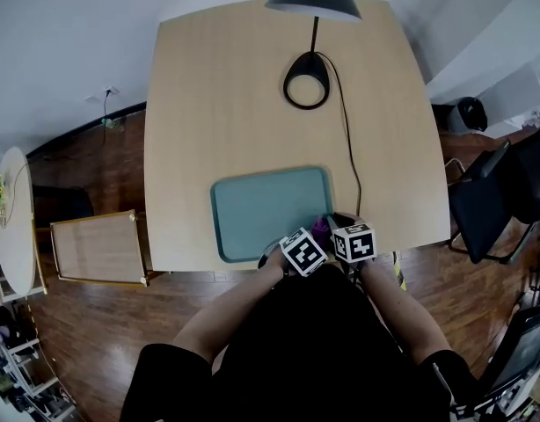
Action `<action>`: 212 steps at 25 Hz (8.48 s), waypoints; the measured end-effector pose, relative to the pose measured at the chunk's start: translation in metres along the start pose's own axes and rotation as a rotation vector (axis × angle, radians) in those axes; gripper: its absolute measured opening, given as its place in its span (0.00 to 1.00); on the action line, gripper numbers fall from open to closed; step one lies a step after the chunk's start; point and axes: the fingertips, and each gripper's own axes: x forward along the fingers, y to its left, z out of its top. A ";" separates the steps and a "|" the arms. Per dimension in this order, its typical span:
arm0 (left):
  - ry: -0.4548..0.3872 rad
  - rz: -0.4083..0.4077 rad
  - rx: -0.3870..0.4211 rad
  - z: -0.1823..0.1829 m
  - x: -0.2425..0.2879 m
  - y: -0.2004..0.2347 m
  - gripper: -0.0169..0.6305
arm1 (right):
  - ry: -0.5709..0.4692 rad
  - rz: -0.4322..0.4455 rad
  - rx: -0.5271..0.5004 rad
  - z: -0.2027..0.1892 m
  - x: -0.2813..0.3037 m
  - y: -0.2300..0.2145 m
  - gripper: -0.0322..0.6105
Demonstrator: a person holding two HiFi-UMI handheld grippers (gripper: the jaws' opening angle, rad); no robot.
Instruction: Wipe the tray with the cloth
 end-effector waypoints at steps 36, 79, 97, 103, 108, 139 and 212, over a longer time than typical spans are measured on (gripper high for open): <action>0.086 0.429 0.600 0.097 -0.069 0.166 0.20 | -0.002 -0.002 0.001 0.001 0.001 0.007 0.11; 0.186 0.039 0.629 -0.024 -0.011 0.017 0.20 | -0.004 -0.009 -0.012 0.001 0.005 0.001 0.11; 0.221 0.366 0.551 0.047 -0.071 0.184 0.19 | -0.007 0.004 -0.016 -0.001 0.003 0.006 0.11; 0.235 0.267 0.524 0.028 -0.058 0.152 0.19 | -0.001 -0.001 -0.008 -0.004 0.002 0.003 0.11; 0.217 0.219 0.555 -0.001 -0.048 0.113 0.19 | -0.002 -0.007 -0.007 -0.004 0.004 0.000 0.11; 0.255 0.273 0.536 -0.017 -0.082 0.165 0.19 | -0.012 -0.010 -0.013 -0.003 0.002 0.000 0.11; 0.220 0.287 0.469 -0.105 -0.081 0.109 0.20 | 0.004 -0.032 -0.028 -0.005 0.003 -0.008 0.11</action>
